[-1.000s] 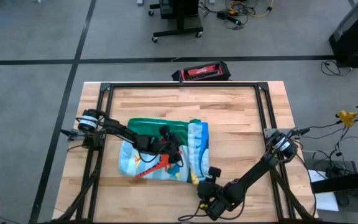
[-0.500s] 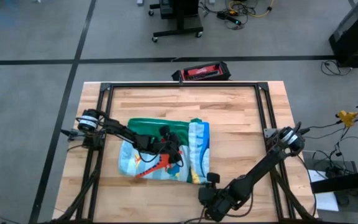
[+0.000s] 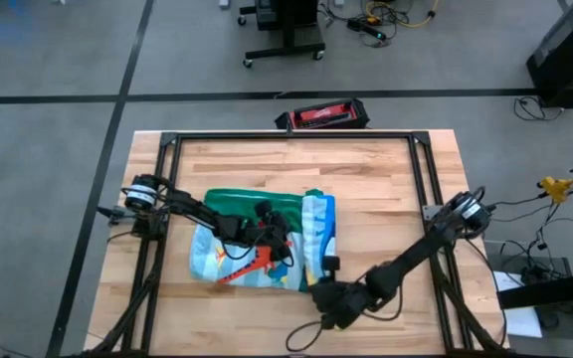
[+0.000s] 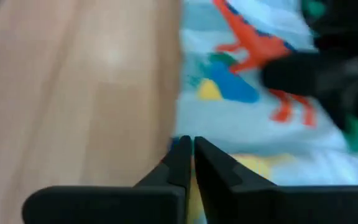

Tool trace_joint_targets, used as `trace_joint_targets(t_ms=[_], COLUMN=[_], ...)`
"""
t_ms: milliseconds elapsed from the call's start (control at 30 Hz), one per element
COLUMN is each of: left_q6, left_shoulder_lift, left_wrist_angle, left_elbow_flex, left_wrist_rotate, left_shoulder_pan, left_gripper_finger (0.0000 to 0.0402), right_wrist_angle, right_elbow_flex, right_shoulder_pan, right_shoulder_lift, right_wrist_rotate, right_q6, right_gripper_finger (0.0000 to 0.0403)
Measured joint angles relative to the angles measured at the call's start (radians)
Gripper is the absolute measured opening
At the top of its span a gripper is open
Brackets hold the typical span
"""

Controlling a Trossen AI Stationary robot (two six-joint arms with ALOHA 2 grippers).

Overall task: Roll towel
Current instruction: Roll the multi-color dinosaur print towel

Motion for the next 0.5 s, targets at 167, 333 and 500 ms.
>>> trace_joint_targets(t_ms=[167, 333, 500], left_q6=[0.000, -0.016, -0.026], left_shoulder_lift=[0.000, 0.000, 0.000], left_wrist_angle=[0.000, 0.000, 0.001], left_elbow_flex=[0.000, 0.000, 0.000], left_wrist_rotate=[0.000, -0.001, -0.002], left_shoulder_pan=[-0.001, -0.007, -0.007], left_gripper_finger=[0.0119, 0.0119, 0.0119], right_wrist_angle=[0.182, 0.423, 0.479], right_elbow_flex=[-0.145, -0.281, -0.308], right_shoulder_pan=[-0.043, -0.055, -0.046], right_shoulder_lift=[-0.024, -0.022, -0.010], right_wrist_rotate=[-0.073, -0.124, -0.147], right_q6=[-0.066, -0.020, 0.017], right_gripper_finger=[0.0001, 0.0001, 0.0000])
